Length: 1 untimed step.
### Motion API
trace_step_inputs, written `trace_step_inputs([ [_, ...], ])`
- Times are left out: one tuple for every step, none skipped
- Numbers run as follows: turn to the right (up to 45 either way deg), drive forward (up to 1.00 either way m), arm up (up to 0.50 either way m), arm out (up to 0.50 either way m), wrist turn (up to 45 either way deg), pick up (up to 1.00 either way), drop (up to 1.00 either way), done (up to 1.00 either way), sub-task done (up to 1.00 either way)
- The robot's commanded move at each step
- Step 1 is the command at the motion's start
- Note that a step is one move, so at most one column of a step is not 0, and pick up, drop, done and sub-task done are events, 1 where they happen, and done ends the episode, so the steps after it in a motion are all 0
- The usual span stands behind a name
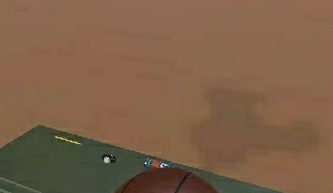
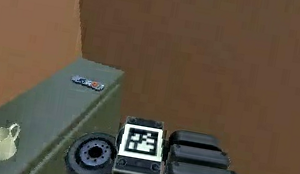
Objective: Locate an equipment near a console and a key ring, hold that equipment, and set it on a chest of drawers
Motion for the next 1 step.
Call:
trace_step_inputs([
  [-6.0,0.00,0.00,0.00,0.0,0.00,0.00,0.00,0.00],
])
